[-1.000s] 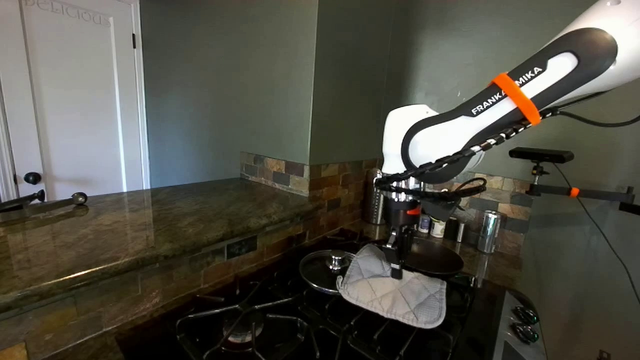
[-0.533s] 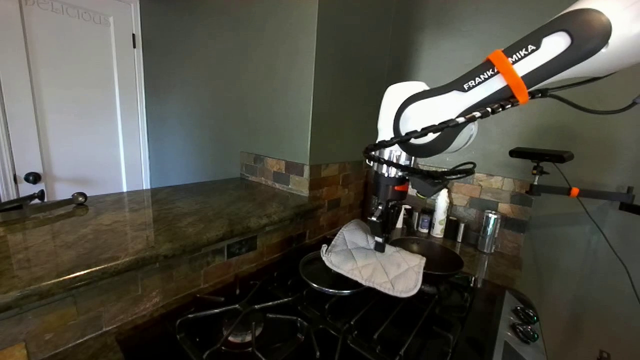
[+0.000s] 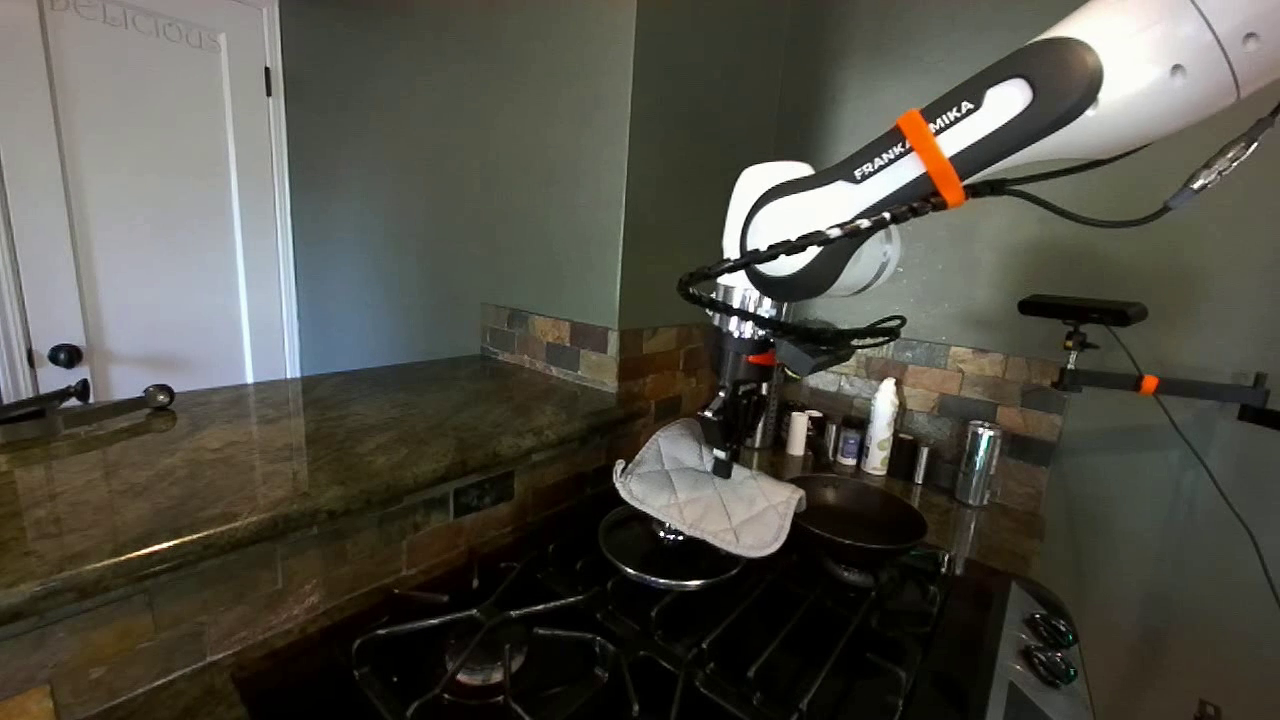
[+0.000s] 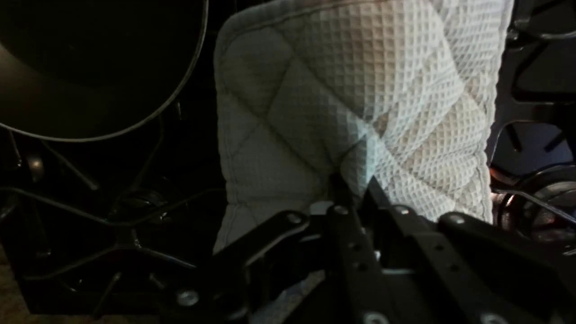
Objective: Move the pan to the bottom right stove plate and use the potholder to put the lid on the pan
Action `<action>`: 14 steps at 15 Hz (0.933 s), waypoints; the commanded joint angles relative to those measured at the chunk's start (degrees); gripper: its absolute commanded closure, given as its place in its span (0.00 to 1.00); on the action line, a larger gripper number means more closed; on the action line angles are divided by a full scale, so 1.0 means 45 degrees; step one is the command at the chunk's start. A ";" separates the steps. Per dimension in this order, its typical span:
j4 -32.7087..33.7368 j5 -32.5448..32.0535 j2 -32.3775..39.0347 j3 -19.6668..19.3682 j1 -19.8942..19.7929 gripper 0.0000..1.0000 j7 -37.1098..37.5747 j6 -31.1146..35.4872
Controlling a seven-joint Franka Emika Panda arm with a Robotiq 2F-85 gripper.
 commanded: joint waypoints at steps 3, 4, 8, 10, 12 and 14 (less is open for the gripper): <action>0.1302 0.0409 0.1606 0.0081 0.0086 0.97 0.0058 -0.0088; 0.1436 0.0523 0.1770 0.0106 0.0092 0.97 -0.0004 -0.0129; 0.1778 0.0749 0.2189 0.0230 0.0111 0.97 0.0026 -0.0159; 0.1891 0.0808 0.2322 0.0291 0.0127 0.97 -0.0011 -0.0204; 0.1938 0.0741 0.2398 0.0336 0.0146 0.97 0.0076 -0.0197; 0.1983 0.0691 0.2471 0.0358 0.0144 0.63 0.0160 -0.0176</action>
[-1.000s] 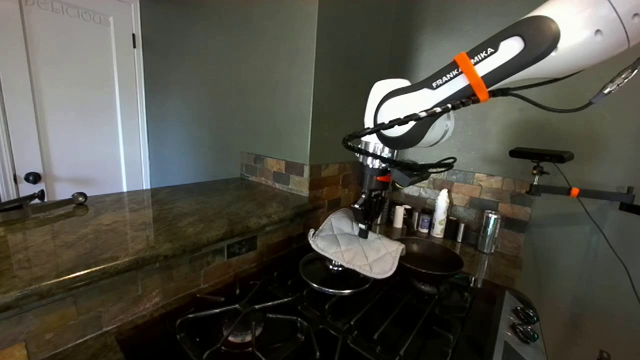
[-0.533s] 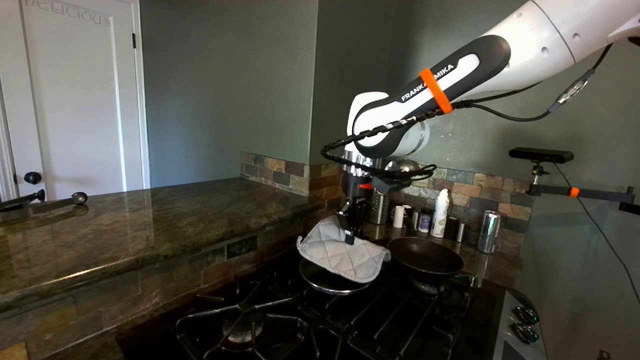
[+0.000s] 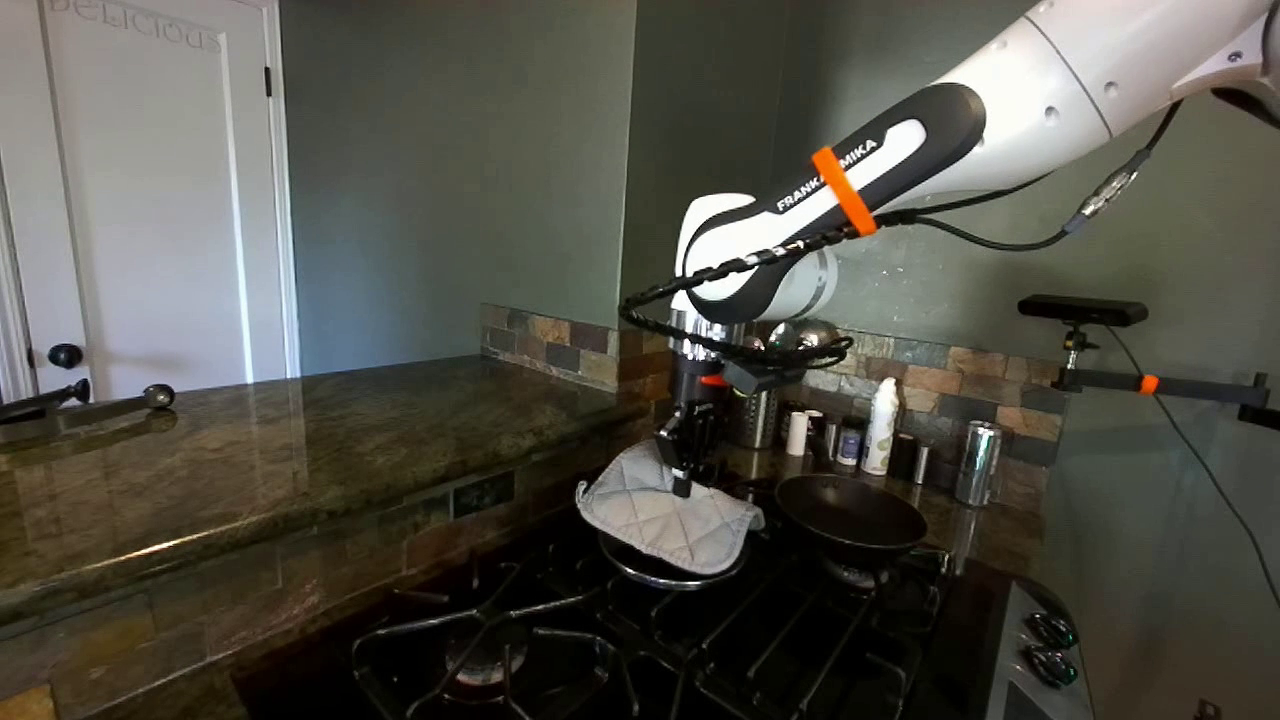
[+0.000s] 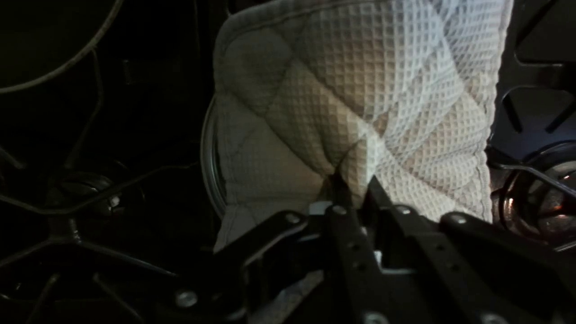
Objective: Move the pan to the bottom right stove plate and use the potholder to put the lid on the pan
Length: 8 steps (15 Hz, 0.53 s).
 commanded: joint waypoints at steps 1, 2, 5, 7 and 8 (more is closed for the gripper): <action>0.0268 0.0133 0.0246 0.0042 0.0065 0.56 0.0159 -0.0165; 0.0284 0.0128 0.0267 0.0046 0.0064 0.49 0.0164 -0.0160; 0.0292 0.0120 0.0286 0.0054 0.0069 0.27 0.0171 -0.0144; 0.0292 0.0190 0.0268 0.0070 0.0074 0.12 0.0125 -0.0186; 0.0276 0.0275 0.0214 0.0093 0.0085 0.04 0.0088 -0.0325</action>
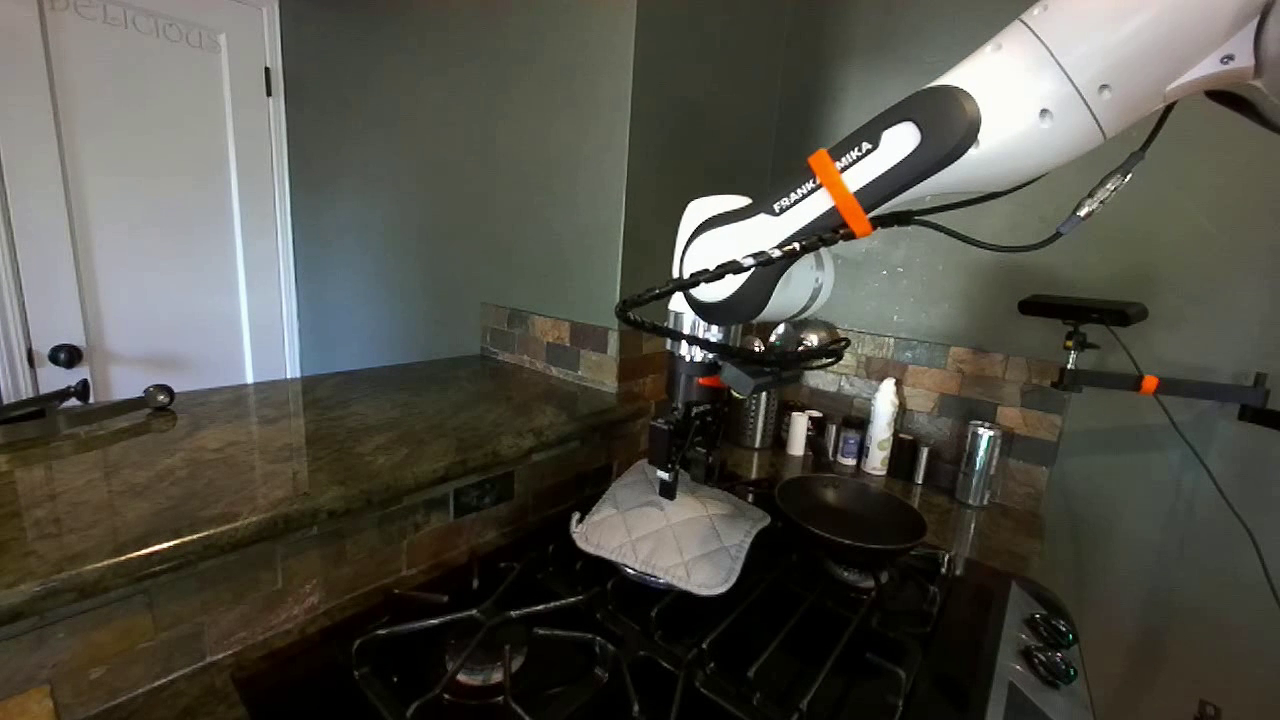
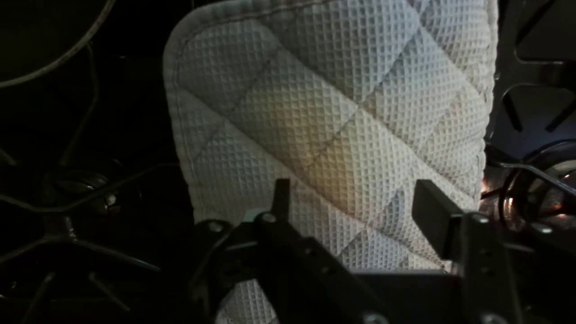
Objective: Move the pan to the bottom right stove plate and use the potholder to put the lid on the pan
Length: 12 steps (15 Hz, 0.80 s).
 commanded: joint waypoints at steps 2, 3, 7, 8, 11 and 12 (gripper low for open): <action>0.0090 0.0181 0.0030 0.0122 0.0144 0.00 0.0210 -0.0446; 0.0074 0.0128 0.0064 0.0158 0.0184 0.00 0.0268 -0.0465; 0.0146 0.0090 0.0295 0.0305 0.0341 0.00 0.0414 -0.0351; 0.0113 0.0010 0.0347 0.0324 0.0380 0.00 0.0494 -0.0243; -0.0027 -0.0298 0.0524 0.0347 0.0449 0.00 0.0681 0.0018; -0.0048 -0.0391 0.0594 0.0338 0.0460 0.00 0.0729 0.0109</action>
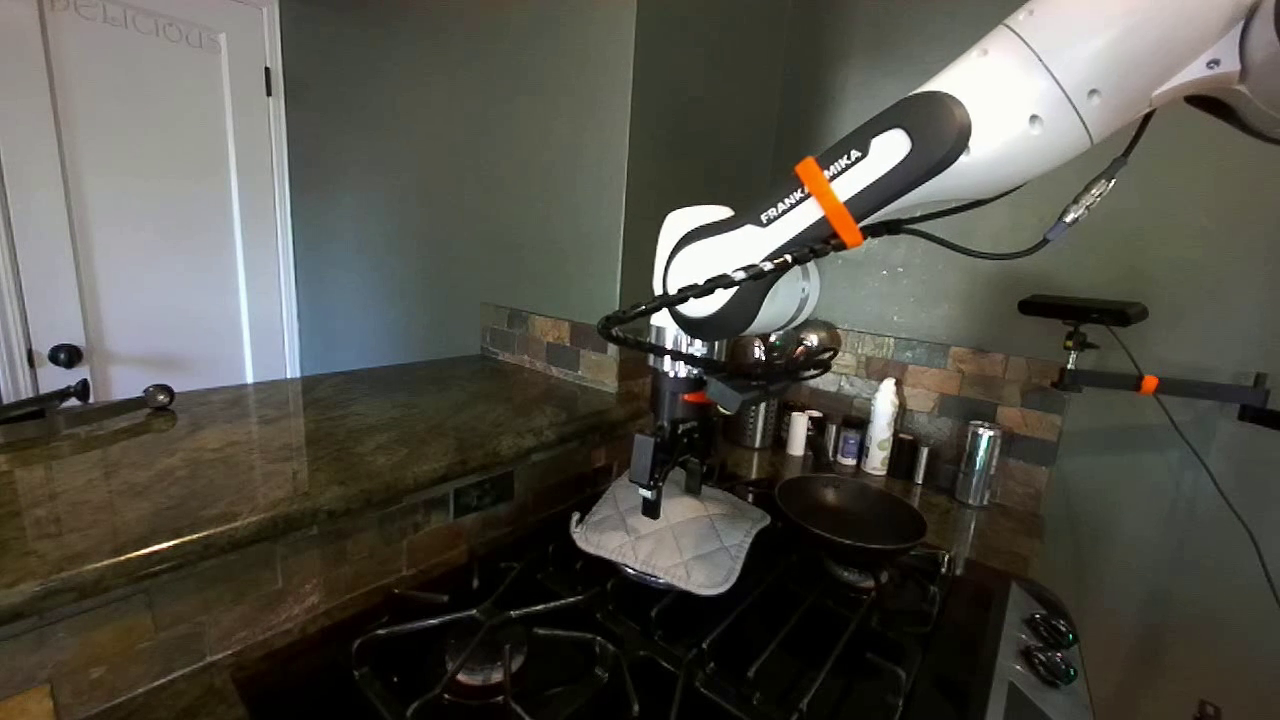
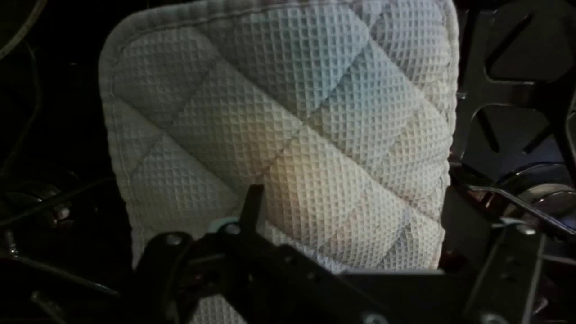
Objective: Move the pan to the bottom right stove plate and use the potholder to put the lid on the pan
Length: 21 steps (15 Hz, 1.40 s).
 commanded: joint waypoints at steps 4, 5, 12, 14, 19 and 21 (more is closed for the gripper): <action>-0.0134 -0.0621 0.0418 -0.0024 0.0114 0.00 0.0475 0.0733; -0.0156 -0.0755 0.0427 -0.0031 0.0120 0.00 0.0506 0.0850; -0.0140 -0.0892 0.0510 -0.0008 0.0152 0.00 0.0753 0.1016; -0.0140 -0.0977 0.0571 -0.0015 0.0166 0.00 0.0872 0.1042; -0.0202 -0.1019 0.0479 -0.0008 0.0159 0.00 0.0987 0.1109; -0.0257 -0.0894 0.0271 0.0003 0.0134 0.00 0.0848 0.0989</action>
